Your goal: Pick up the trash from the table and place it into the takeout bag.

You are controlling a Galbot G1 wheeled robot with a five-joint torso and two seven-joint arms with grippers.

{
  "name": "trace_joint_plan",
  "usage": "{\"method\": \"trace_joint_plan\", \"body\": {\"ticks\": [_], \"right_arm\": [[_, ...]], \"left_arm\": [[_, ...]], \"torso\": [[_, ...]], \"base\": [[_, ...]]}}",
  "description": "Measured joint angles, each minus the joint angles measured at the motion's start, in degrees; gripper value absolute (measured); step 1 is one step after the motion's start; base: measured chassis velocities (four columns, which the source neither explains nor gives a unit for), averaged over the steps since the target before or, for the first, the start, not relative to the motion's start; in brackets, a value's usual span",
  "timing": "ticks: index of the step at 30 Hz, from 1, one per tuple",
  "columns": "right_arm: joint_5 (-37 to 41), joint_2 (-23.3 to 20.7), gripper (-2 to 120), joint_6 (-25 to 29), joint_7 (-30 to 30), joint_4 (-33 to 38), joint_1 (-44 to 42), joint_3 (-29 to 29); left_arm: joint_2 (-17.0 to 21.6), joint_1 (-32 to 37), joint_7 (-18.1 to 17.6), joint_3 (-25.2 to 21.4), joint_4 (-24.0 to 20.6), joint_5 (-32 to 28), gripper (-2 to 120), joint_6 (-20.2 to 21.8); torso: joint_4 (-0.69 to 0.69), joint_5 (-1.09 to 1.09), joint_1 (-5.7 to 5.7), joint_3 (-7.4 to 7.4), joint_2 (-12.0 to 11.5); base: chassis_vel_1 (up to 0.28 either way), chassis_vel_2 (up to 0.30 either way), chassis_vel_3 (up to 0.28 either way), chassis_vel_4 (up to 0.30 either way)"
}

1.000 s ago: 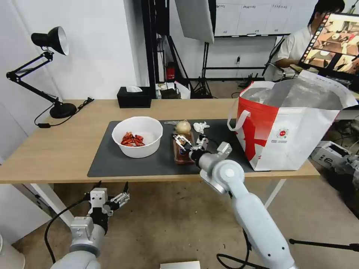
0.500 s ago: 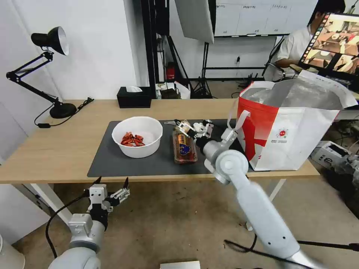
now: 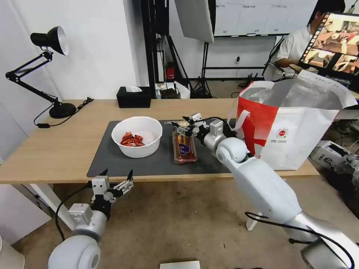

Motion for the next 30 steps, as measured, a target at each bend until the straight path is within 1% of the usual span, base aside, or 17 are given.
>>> {"method": "trace_joint_plan", "body": {"ticks": [1, 3, 4, 5, 7, 8, 11, 12, 15, 16, 19, 20, 22, 23, 27, 28, 30], "right_arm": [[-0.5, 0.5, 37, -0.7, -0.6, -1.2, 0.6, -0.8], [-1.4, 0.9, 28, -1.5, -0.9, -3.0, 1.3, -1.5], [-1.4, 0.9, 28, -1.5, -0.9, -3.0, 1.3, -1.5], [-1.7, 1.2, 24, -1.7, -0.9, -3.8, 1.6, -1.7], [-1.9, 1.3, 14, -2.2, -1.0, -5.0, 2.2, -2.1], [-1.9, 1.3, 14, -2.2, -1.0, -5.0, 2.2, -2.1], [-1.8, 0.4, 0, -3.1, -1.0, -5.0, 2.4, -2.3], [-1.8, 0.4, 0, -3.1, -1.0, -5.0, 2.4, -2.3], [-1.4, -0.5, 0, -3.7, -0.9, -4.6, 2.4, -2.3], [-1.4, -0.5, 0, -3.7, -0.9, -4.6, 2.4, -2.3], [-0.9, -1.2, 0, -3.9, -0.9, -3.6, 1.7, -1.9], [-0.9, -1.2, 0, -3.9, -0.9, -3.6, 1.7, -1.9], [-0.2, -1.7, 0, -4.1, -0.8, -3.0, 1.1, -1.4], [-0.2, -1.7, 0, -4.1, -0.8, -3.0, 1.1, -1.4], [0.1, -2.4, 0, -4.3, -0.8, -2.4, 0.4, -0.5], [0.1, -2.4, 0, -4.3, -0.8, -2.4, 0.4, -0.5], [0.3, -2.9, 0, -4.5, -1.2, -2.0, 0.1, -0.3]], "left_arm": [[0.3, -0.5, -0.1, 0.0, -0.2, -2.2, 100, 0.8], [1.6, -1.4, -0.6, 0.3, -0.5, -6.3, 100, 2.0], [1.6, -1.4, -0.6, 0.3, -0.5, -6.3, 100, 2.0], [2.4, -1.8, -0.9, 0.5, -0.6, -8.5, 100, 2.7], [4.0, -2.8, -1.6, 1.0, -1.1, -13.2, 100, 4.0], [4.0, -2.8, -1.6, 1.0, -1.1, -13.2, 100, 4.0], [5.3, -4.1, -2.0, 1.8, -1.5, -17.2, 100, 5.3], [5.3, -4.1, -2.0, 1.8, -1.5, -17.2, 100, 5.3], [6.1, -5.0, -2.6, 2.7, -1.6, -21.5, 100, 6.7], [6.1, -5.0, -2.6, 2.7, -1.6, -21.5, 100, 6.7], [6.6, -5.8, -3.8, 3.3, -2.1, -27.3, 100, 9.3], [6.6, -5.8, -3.8, 3.3, -2.1, -27.3, 100, 9.3], [7.1, -6.7, -4.1, 3.7, -2.2, -33.0, 100, 10.3], [7.1, -6.7, -4.1, 3.7, -2.2, -33.0, 100, 10.3], [8.3, -9.7, -4.8, 4.9, -0.7, -41.7, 100, 11.2], [8.3, -9.7, -4.8, 4.9, -0.7, -41.7, 100, 11.2], [8.8, -11.6, -5.5, 6.2, 0.7, -43.7, 100, 11.3]], "torso": [[0.01, -0.01, 0.00, 0.00, 0.0], [-0.02, 0.00, -0.01, 0.00, 0.0], [-0.02, 0.00, -0.01, 0.00, 0.0], [-0.04, 0.00, 0.00, 0.00, 0.0], [-0.03, 0.01, 0.00, 0.00, 0.0], [-0.03, 0.01, 0.00, 0.00, 0.0], [-0.02, 0.00, -0.01, -0.01, 0.0], [-0.02, 0.00, -0.01, -0.01, 0.0], [-0.03, 0.01, 0.00, -0.01, 0.0], [-0.03, 0.01, 0.00, -0.01, 0.0], [-0.02, 0.00, -0.01, -0.01, 0.0], [-0.02, 0.00, -0.01, -0.01, 0.0], [-0.03, 0.01, -0.01, -0.01, 0.0], [-0.03, 0.01, -0.01, -0.01, 0.0], [-0.02, 0.01, -0.01, -0.01, 0.0], [-0.02, 0.01, -0.01, -0.01, 0.0], [-0.03, 0.01, -0.01, -0.01, 0.0]], "base": [[0.000, 0.000, 0.000, 0.000], [0.000, 0.000, 0.000, 0.000], [0.000, 0.000, 0.000, 0.000], [0.000, 0.000, 0.000, 0.000], [0.000, 0.000, 0.000, 0.000], [0.000, 0.000, 0.000, 0.000], [0.000, 0.000, 0.000, 0.000], [0.000, 0.000, 0.000, 0.000], [0.000, 0.000, 0.000, 0.000], [0.000, 0.000, 0.000, 0.000], [0.000, 0.000, 0.000, 0.000], [0.000, 0.000, 0.000, 0.000], [0.000, 0.000, 0.000, 0.000], [0.000, 0.000, 0.000, 0.000], [0.000, 0.000, 0.000, 0.000], [0.000, 0.000, 0.000, 0.000], [0.000, 0.000, 0.000, 0.000]]}}
